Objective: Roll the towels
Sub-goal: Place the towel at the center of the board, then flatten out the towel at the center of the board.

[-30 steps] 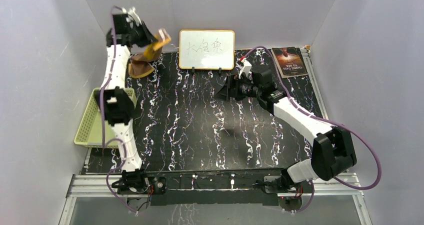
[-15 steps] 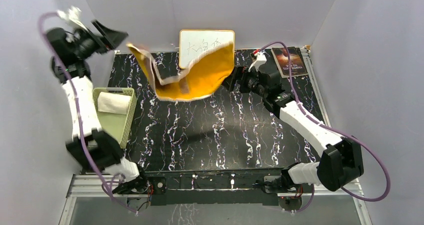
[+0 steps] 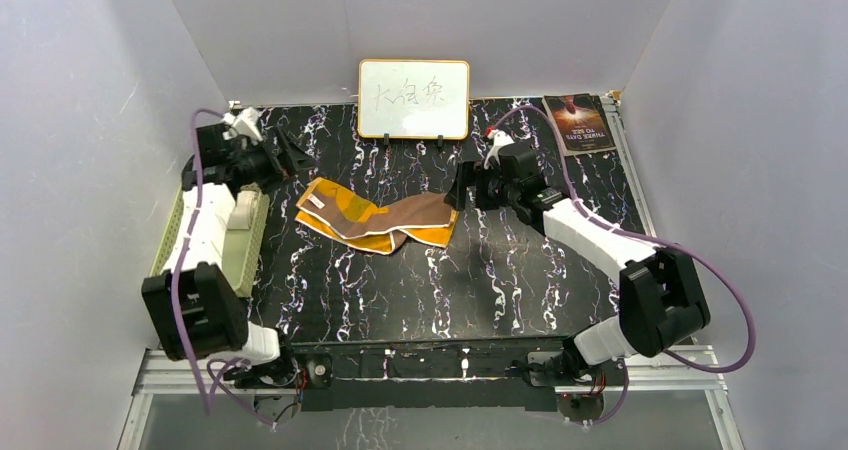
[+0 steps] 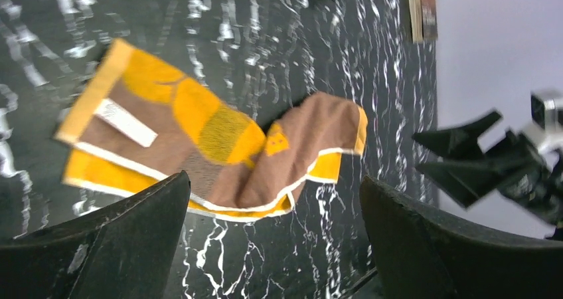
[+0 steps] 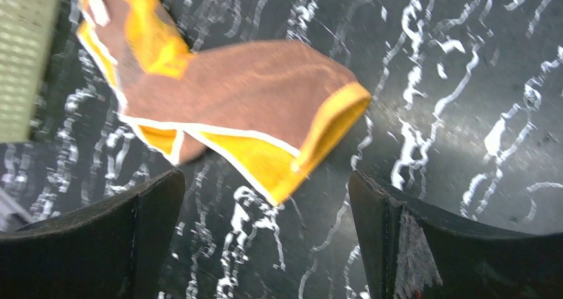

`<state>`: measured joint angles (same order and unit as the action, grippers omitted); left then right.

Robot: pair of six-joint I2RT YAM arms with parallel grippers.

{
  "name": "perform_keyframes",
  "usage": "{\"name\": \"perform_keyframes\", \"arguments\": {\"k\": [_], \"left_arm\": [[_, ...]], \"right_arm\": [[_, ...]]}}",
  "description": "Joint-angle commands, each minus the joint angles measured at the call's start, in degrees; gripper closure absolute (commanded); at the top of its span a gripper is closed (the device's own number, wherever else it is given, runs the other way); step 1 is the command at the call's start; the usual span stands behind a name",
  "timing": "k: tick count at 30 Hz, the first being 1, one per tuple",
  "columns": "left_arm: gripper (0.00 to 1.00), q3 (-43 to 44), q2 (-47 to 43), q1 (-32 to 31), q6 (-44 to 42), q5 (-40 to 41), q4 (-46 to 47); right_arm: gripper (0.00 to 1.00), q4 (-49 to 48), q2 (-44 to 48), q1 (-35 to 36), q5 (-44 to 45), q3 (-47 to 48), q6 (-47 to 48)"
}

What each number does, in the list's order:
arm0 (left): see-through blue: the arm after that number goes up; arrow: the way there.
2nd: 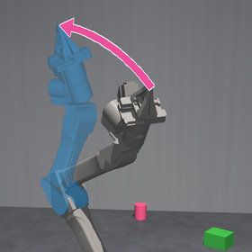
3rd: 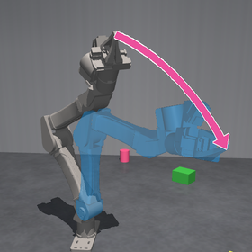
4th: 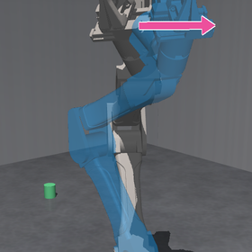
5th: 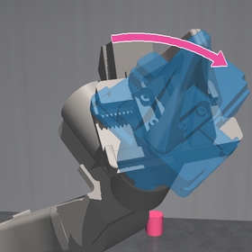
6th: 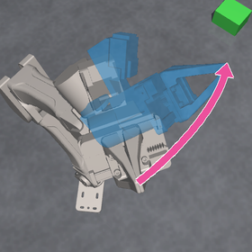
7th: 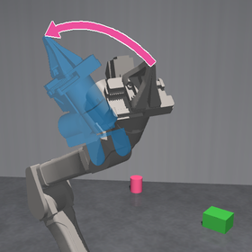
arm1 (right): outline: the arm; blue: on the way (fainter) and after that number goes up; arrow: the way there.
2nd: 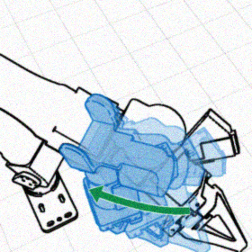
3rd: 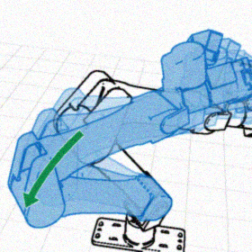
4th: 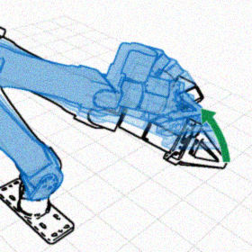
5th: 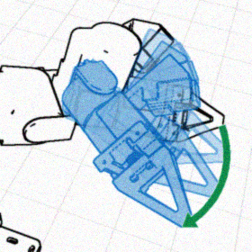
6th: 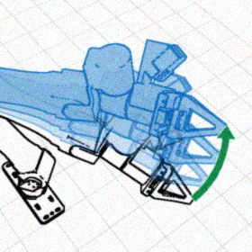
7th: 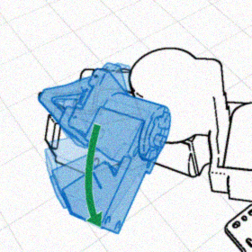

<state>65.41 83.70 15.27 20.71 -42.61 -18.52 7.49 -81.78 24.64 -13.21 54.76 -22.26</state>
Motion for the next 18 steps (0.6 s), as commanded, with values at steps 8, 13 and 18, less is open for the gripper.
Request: {"name": "perform_keyframes", "arguments": {"k": [8,13,18], "left_arm": [[0.05,-2.8,-1.1,-11.4,-9.7,21.4,-10.8],[0.05,-1.8,0.8,-11.4,-10.4,28.1,-12.4],[0.05,-2.5,4.6,-11.4,-9.6,30.4,-10.2]], "right_arm": [[0.21,12.6,-10.0,-0.1,3.4,7.8,8.5],[0.27,9.1,-14.0,-0.2,-2.6,7.6,4.5],[0.29,5.2,-17.6,-0.1,-6.2,8.9,1.4]]}}
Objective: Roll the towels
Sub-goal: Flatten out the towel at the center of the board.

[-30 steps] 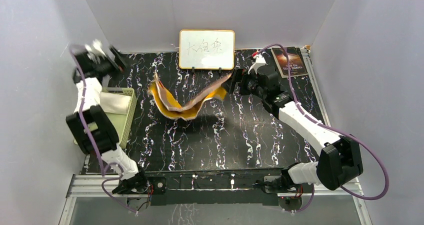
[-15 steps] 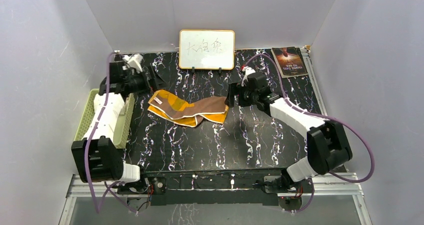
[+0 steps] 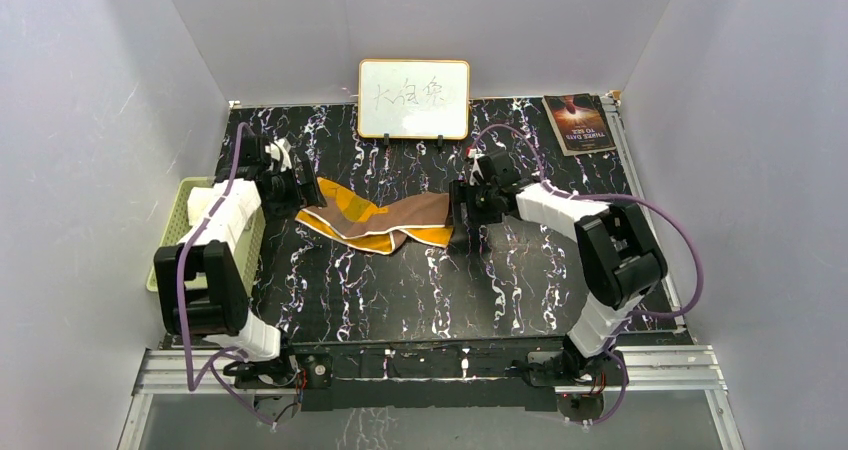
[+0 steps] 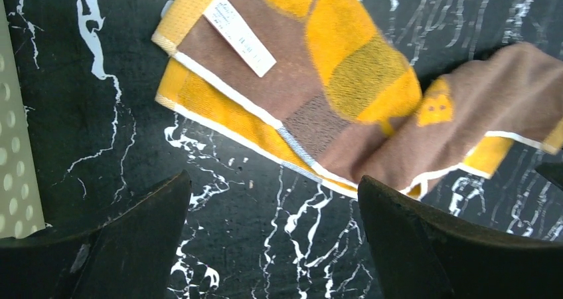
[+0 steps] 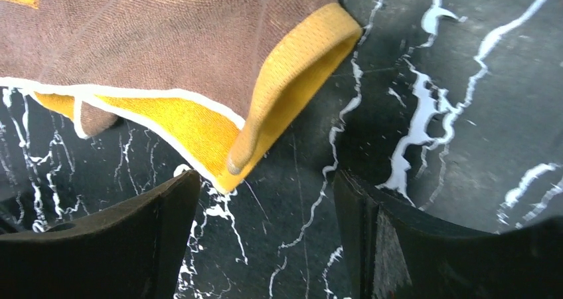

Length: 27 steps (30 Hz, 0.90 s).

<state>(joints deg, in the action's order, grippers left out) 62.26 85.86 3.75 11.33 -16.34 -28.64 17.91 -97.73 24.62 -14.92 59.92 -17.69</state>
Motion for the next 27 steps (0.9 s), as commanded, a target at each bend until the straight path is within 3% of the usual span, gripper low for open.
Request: {"name": "perform_keyframes", "arguments": {"k": [1,4,7,13,21,27], "left_arm": [[0.05,0.4,3.0,0.2,0.1,4.2,0.8],[0.05,0.5,5.7,0.2,0.9,4.0,3.3],[0.05,2.1,9.6,0.2,0.7,5.1,4.4],[0.06,3.8,13.1,0.2,1.7,9.5,9.8],[0.07,4.7,15.2,0.2,3.6,10.3,15.8],[0.07,6.0,17.9,0.2,3.2,10.0,15.2]], "right_arm": [[0.29,-5.9,-3.6,0.0,-5.5,4.1,-3.7],[0.37,-7.5,-6.2,-0.1,-8.7,4.6,-5.3],[0.53,-8.2,-7.4,0.0,-9.9,5.0,-6.1],[1.0,-6.9,-5.8,-0.5,-8.9,5.4,-6.2],[1.0,-4.7,0.8,-3.3,-9.5,1.7,-4.7],[1.0,-4.4,3.9,-7.0,-10.3,-1.0,-3.8]]}}
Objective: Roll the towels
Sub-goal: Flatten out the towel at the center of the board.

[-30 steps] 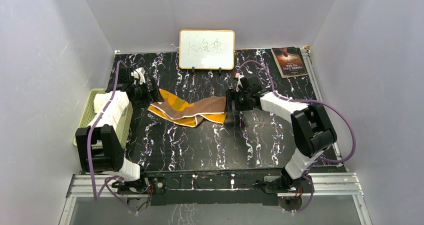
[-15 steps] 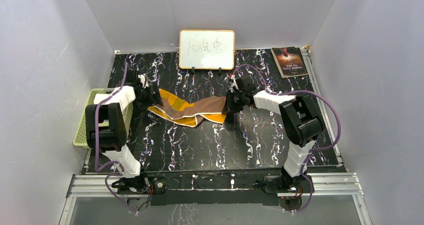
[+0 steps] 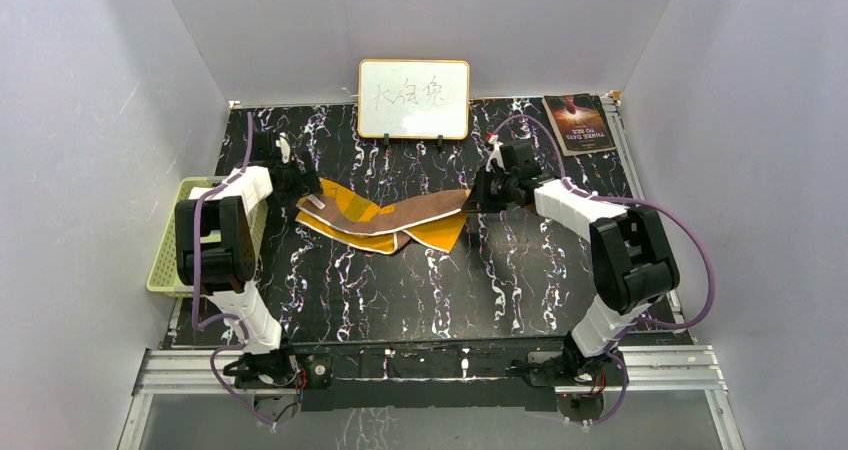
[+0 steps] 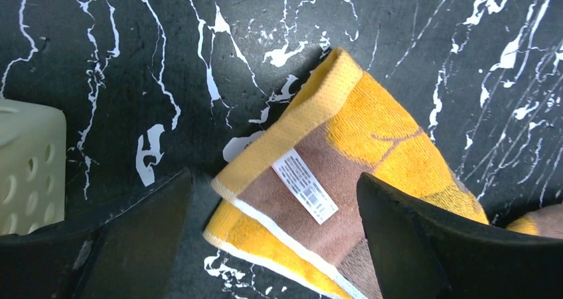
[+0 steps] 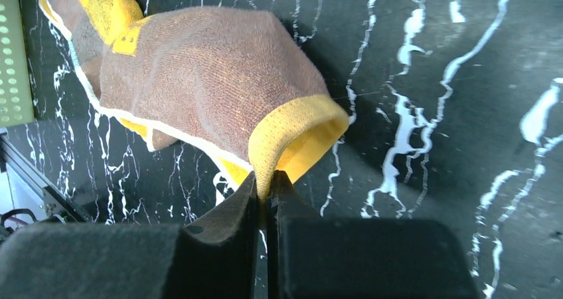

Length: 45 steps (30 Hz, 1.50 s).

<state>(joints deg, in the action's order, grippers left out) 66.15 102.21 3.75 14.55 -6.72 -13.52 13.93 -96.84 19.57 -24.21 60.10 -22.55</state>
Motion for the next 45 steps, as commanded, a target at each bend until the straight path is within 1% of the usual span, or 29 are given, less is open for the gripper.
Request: {"name": "perform_keyframes", "arguments": {"k": [1,5,7,12,16,21,24,26,30,36,38,40,41,43,44,45], "left_arm": [[0.08,2.1,2.0,0.2,0.0,0.0,0.2],[0.09,1.3,3.3,0.1,0.8,-1.3,2.1],[0.11,1.1,3.9,0.1,1.4,-2.0,3.3],[0.25,1.5,5.6,-0.2,2.7,-3.0,4.6],[0.33,1.6,6.0,-0.2,3.3,-2.6,3.4],[0.42,-1.3,3.9,-0.3,4.0,-1.5,2.2],[0.48,-3.1,2.1,-0.3,5.2,-2.7,0.6],[0.49,-4.5,0.6,-0.3,6.5,-4.0,-0.6],[0.46,-8.6,-3.3,-0.2,8.7,-4.0,-1.4],[0.46,-11.0,-4.9,-0.3,9.3,-3.6,-2.6],[0.48,-11.7,-5.0,-0.2,9.6,-4.1,-2.5],[0.52,-12.0,-5.2,-0.3,9.8,-4.5,-3.0],[0.57,-12.3,-5.4,-0.3,9.8,-4.7,-3.1],[0.74,-12.9,-6.2,-0.3,9.9,-4.9,-3.4],[0.78,-13.1,-6.6,-0.3,10.0,-4.8,-3.6],[0.79,-13.2,-7.1,-0.3,10.0,-4.7,-3.9]], "right_arm": [[1.0,-0.3,3.3,-2.3,-1.1,-1.4,1.2],[1.0,-0.2,4.4,-3.4,-1.8,-1.9,1.6],[1.0,0.1,4.6,-3.6,-2.1,-1.9,1.9],[1.0,0.3,4.8,-4.0,-2.4,-2.0,2.3],[1.0,0.5,5.3,-4.3,-2.4,-2.3,2.6],[1.0,0.8,5.8,-4.7,-2.6,-2.4,2.6],[1.0,1.0,6.4,-4.9,-2.5,-2.4,2.7],[1.0,1.1,6.8,-5.1,-2.5,-2.5,2.7],[1.0,0.9,7.7,-5.6,-2.9,-3.0,2.5],[1.0,0.9,8.6,-6.0,-3.4,-3.6,2.4],[1.0,0.8,9.1,-6.2,-3.3,-3.9,2.4],[1.0,1.0,9.5,-6.3,-3.3,-4.0,2.5],[1.0,1.2,9.7,-6.4,-3.3,-4.2,2.5],[1.0,1.1,10.3,-6.5,-3.2,-4.6,2.5],[1.0,1.1,10.4,-6.6,-3.2,-4.7,2.5],[1.0,1.1,10.5,-6.6,-3.2,-4.8,2.4]]}}
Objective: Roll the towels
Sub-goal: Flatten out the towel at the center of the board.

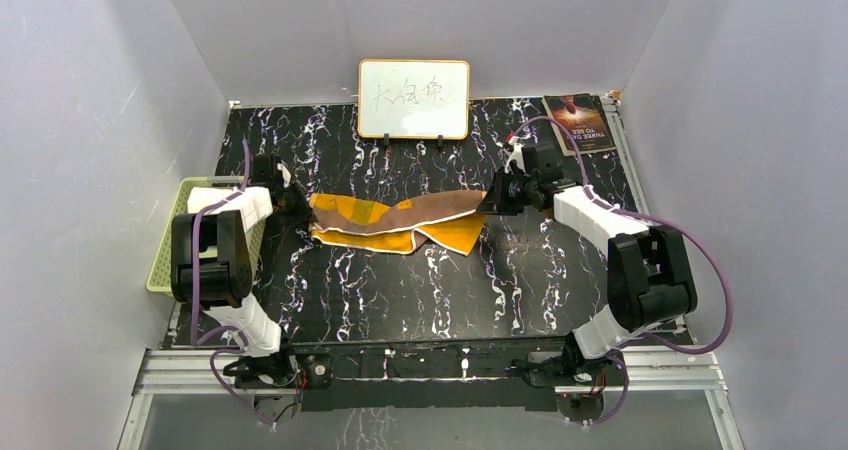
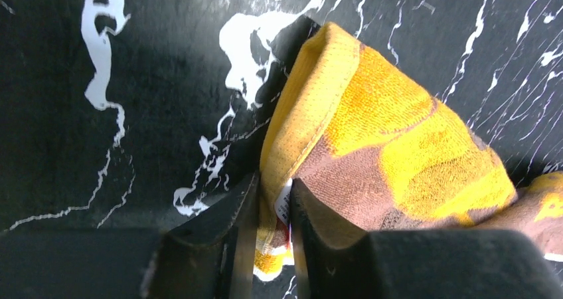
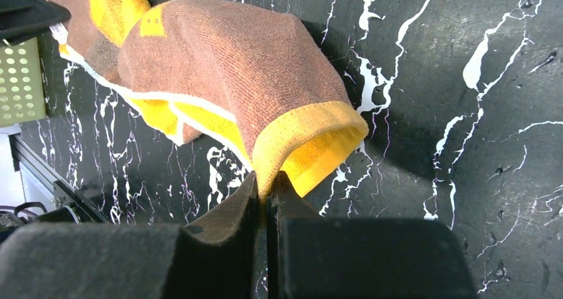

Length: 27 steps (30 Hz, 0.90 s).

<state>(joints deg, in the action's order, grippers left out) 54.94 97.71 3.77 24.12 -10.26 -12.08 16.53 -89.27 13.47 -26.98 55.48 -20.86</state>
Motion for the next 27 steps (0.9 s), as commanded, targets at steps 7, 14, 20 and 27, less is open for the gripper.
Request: {"name": "perform_keyframes", "arguments": {"k": [7,14,20,27], "left_arm": [[0.8,-0.3,-5.2,-0.2,-0.7,0.2,-9.0],[0.48,6.0,-8.7,-0.2,-4.0,1.8,-16.1],[0.6,4.5,-9.1,-0.1,-3.5,-3.9,-16.3],[0.24,-2.1,-13.1,-0.1,-4.2,1.1,-18.3]], "right_arm": [[1.0,-1.1,3.8,-0.6,-0.2,0.2,0.9],[1.0,-0.1,4.8,-0.7,0.9,1.2,0.8],[1.0,-0.1,4.3,-0.8,0.0,1.9,0.5],[1.0,0.1,4.8,-0.8,0.2,1.1,0.7]]}}
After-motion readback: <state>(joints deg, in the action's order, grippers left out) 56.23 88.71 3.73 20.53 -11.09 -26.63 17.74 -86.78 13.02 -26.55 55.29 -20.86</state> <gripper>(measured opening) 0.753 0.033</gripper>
